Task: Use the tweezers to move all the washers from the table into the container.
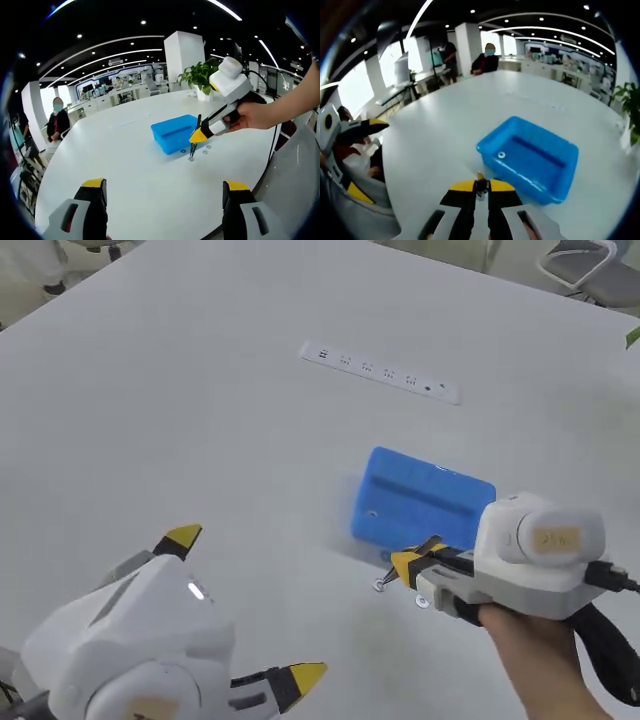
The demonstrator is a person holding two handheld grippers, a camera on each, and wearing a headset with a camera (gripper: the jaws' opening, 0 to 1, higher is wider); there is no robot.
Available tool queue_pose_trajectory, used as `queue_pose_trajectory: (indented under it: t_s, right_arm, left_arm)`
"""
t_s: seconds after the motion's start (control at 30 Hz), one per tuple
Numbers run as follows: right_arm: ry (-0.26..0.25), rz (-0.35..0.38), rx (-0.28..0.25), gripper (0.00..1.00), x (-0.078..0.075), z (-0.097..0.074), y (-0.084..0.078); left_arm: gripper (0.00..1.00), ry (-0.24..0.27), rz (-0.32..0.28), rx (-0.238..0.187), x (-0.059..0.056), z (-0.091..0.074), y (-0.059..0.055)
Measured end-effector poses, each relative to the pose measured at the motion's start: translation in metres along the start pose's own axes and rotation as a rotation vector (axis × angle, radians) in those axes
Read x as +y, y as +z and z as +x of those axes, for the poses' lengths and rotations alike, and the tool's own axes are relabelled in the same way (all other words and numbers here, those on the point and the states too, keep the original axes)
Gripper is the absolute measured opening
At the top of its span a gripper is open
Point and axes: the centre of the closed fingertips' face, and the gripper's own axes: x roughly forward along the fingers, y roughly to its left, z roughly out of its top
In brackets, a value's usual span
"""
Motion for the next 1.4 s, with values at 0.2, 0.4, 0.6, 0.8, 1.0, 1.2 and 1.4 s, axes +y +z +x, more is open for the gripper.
queue_pose_trajectory:
  t_s: [0.2,0.4,0.6,0.8,1.0,1.2,1.4]
  right_arm:
    - [-0.007,-0.012,0.012,0.05,-0.002,0.003,-0.002]
    - [-0.01,-0.002,0.013,0.05,-0.001,0.003,-0.002]
    - [-0.023,-0.007,0.018,0.05,-0.002,0.004,-0.001]
    - [-0.022,-0.003,0.029,0.04,0.0,0.004,0.0]
    - [-0.01,-0.019,0.02,0.04,0.002,0.001,0.006]
    - [0.0,-0.033,0.015,0.04,0.004,-0.006,0.012]
    - [0.024,-0.015,0.009,0.03,0.007,-0.014,0.019]
  left_arm:
    - [0.98,0.003,0.0,0.0,0.001,0.0,0.0]
    - [0.98,0.002,0.007,-0.001,0.0,-0.001,0.001]
    - [0.98,0.011,0.007,-0.002,0.002,-0.002,0.001]
    - [0.98,0.012,0.012,-0.002,0.002,-0.002,0.001]
    - [0.98,0.011,0.011,0.001,0.002,-0.002,0.0]
    - [0.97,0.011,0.011,0.001,0.002,-0.002,0.0]
    - [0.98,0.006,-0.002,0.003,0.002,-0.001,0.0]
